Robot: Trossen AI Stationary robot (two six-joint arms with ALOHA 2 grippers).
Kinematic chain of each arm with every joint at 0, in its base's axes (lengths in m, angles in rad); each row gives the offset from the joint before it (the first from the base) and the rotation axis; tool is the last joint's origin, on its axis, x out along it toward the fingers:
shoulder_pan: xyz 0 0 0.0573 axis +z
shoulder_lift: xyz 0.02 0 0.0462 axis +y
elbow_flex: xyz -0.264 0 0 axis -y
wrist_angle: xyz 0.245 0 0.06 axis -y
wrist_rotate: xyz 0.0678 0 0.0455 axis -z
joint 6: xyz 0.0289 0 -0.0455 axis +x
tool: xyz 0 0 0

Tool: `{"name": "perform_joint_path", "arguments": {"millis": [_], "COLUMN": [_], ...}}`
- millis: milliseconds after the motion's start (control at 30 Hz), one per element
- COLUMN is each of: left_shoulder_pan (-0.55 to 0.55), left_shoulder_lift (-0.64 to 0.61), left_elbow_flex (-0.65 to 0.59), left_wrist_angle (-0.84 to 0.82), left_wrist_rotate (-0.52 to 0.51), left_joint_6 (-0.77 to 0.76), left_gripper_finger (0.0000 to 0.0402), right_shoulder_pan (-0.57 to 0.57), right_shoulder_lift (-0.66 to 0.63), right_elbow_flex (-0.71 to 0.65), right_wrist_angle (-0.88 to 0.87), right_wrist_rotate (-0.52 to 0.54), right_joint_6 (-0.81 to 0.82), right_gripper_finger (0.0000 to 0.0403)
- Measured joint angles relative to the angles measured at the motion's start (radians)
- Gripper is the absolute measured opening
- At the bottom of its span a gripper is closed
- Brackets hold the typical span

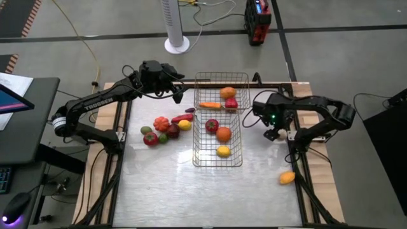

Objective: Sort produce into baskets
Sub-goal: Put the garlic into the top wire basket

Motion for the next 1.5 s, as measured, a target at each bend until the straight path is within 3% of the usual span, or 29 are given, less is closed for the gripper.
{"name": "perform_joint_path", "arguments": {"millis": [367, 833, 1067, 1500], "left_shoulder_pan": [0.000, 0.000, 0.000, 0.000], "left_shoulder_lift": [0.000, 0.000, 0.000, 0.000], "left_elbow_flex": [0.000, 0.000, 0.000, 0.000], "left_wrist_angle": [0.000, 0.001, 0.001, 0.001], "left_wrist_rotate": [0.000, 0.000, 0.000, 0.001], "left_joint_6": [-0.002, -0.011, -0.017, -0.017], "left_gripper_finger": [0.0279, 0.0279, 0.0279, 0.0279], "right_shoulder_pan": [-0.037, 0.145, 0.242, 0.261], "right_shoulder_lift": [0.001, 0.000, -0.001, 0.000], "right_elbow_flex": [-0.036, -0.035, 0.001, -0.005], "right_wrist_angle": [0.043, 0.207, 0.222, 0.239], "right_wrist_rotate": [-0.084, -0.326, -0.232, -0.208], "right_joint_6": [-0.013, -0.115, -0.085, 0.000], "right_gripper_finger": [0.0317, 0.0317, 0.0317, 0.0317]}}
